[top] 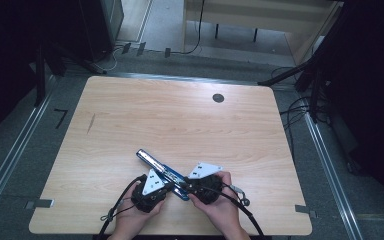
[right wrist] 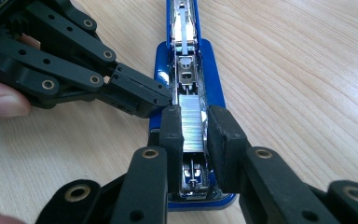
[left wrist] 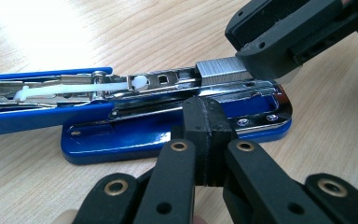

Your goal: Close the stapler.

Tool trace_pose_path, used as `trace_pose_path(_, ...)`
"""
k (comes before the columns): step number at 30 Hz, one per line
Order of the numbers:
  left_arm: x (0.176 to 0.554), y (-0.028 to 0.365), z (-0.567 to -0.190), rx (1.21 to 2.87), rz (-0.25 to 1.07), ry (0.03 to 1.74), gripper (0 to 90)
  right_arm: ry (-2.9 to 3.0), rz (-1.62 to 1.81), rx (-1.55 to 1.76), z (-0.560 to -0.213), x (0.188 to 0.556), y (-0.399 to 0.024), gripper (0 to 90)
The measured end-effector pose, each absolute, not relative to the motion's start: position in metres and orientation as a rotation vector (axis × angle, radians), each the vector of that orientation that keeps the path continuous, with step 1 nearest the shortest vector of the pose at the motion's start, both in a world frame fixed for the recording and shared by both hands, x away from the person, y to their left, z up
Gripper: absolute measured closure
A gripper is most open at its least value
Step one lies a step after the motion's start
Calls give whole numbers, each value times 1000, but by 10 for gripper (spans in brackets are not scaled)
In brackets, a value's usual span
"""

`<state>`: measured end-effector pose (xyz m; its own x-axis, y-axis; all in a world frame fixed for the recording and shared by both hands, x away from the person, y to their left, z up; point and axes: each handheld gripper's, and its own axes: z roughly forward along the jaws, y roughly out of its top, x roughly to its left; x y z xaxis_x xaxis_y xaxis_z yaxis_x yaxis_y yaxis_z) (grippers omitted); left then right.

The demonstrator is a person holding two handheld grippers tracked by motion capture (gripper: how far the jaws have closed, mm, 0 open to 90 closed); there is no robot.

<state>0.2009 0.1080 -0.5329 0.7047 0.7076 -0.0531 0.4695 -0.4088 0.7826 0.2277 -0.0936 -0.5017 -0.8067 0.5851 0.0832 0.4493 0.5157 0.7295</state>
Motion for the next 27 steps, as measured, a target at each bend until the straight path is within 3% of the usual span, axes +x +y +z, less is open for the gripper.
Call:
trace_pose_path(7,201,108,-533,2079,365,896,900,2566,1213,907,-497,229,-99,773)
trace_pose_path(16,201,108,-533,2079,367,896,900,2566,1232,888,-492,238,-86,895)
trace_pose_path(27,201,108,-533,2079,365,896,900,2602,1178,854,-500,248,-63,900)
